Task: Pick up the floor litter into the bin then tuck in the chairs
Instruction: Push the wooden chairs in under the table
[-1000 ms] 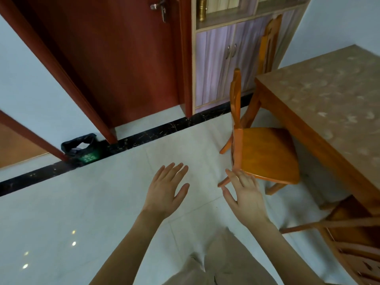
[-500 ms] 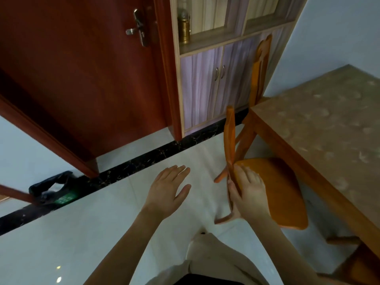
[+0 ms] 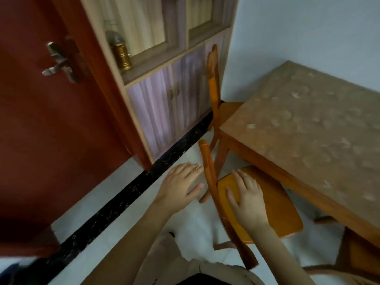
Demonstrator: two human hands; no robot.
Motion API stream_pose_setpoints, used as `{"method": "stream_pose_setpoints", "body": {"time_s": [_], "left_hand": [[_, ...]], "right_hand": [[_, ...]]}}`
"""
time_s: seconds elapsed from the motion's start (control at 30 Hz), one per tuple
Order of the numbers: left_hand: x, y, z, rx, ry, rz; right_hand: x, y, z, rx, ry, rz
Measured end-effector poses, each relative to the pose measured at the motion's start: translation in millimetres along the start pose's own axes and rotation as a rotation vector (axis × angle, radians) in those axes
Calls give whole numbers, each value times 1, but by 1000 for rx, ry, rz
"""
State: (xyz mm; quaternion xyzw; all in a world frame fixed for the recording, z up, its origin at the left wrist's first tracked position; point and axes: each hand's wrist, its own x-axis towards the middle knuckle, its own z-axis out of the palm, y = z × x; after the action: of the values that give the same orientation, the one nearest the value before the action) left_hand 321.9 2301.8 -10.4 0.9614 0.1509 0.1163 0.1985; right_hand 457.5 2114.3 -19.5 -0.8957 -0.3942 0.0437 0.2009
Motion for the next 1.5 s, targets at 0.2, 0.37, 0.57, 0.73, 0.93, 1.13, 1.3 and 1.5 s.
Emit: {"method": "stream_pose_setpoints", "body": {"time_s": [0.2, 0.37, 0.57, 0.73, 0.93, 1.13, 1.3, 1.5], "left_hand": [[72, -51, 10, 5, -228, 379], [106, -71, 17, -21, -363, 686], [128, -71, 38, -24, -555, 916], [134, -73, 55, -14, -584, 1001], [134, -74, 71, -99, -456, 973], [134, -70, 83, -146, -439, 941], [131, -59, 92, -205, -442, 902], [125, -33, 105, -279, -460, 823]], "right_hand": [[1, -28, 27, -33, 105, 318], [-14, -64, 51, -41, 158, 595], [-35, -82, 84, -25, 138, 834], [-48, -83, 101, -88, 266, 863], [-48, -75, 115, -10, 448, 915], [-54, -61, 116, 45, 452, 880], [-64, -47, 105, 127, 394, 862], [-79, -21, 85, 175, 353, 830]]}}
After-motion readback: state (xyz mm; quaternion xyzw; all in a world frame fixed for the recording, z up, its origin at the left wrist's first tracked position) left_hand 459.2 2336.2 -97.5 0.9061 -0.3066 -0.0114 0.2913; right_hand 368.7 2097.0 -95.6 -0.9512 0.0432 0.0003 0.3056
